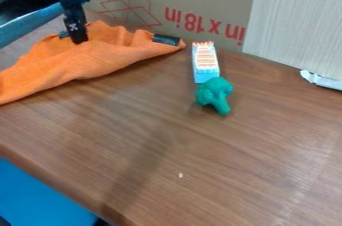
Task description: Unfold the cloth from top left to bottom right
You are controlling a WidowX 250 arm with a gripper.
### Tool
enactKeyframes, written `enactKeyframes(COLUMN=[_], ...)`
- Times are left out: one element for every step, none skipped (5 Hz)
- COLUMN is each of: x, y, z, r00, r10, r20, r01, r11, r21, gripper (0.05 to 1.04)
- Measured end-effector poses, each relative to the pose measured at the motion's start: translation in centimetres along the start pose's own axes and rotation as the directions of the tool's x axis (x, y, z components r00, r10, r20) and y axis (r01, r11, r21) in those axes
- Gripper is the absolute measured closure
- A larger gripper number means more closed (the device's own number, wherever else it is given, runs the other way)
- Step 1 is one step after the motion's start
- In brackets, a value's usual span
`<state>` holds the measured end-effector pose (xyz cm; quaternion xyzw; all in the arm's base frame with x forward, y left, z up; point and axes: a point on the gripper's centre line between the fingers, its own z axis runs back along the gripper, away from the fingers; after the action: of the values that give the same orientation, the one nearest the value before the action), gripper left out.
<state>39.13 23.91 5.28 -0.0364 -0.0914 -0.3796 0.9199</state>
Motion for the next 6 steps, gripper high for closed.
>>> enactKeyframes(x=[0.1, 0.1, -0.1, -0.3, -0.5, -0.6], y=[-0.3, -0.4, -0.7, -0.7, -0.8, -0.5], z=[-0.1, 0.0, 0.1, 0.6, 1.1, 2.9], r00=[1.0, 0.999, 0.999, 0.998, 0.997, 0.994], r10=[-0.016, -0.027, -0.031, -0.037, -0.034, -0.037], r20=[0.009, 0.023, 0.035, 0.045, 0.065, 0.101], r01=[0.016, 0.028, 0.032, 0.04, 0.038, 0.043], r11=[1.0, 1.0, 0.999, 0.998, 0.997, 0.997], r21=[-0.007, -0.015, -0.038, -0.051, -0.063, -0.065], gripper=[0.674, 0.899, 0.99, 0.998, 0.998, 0.998])
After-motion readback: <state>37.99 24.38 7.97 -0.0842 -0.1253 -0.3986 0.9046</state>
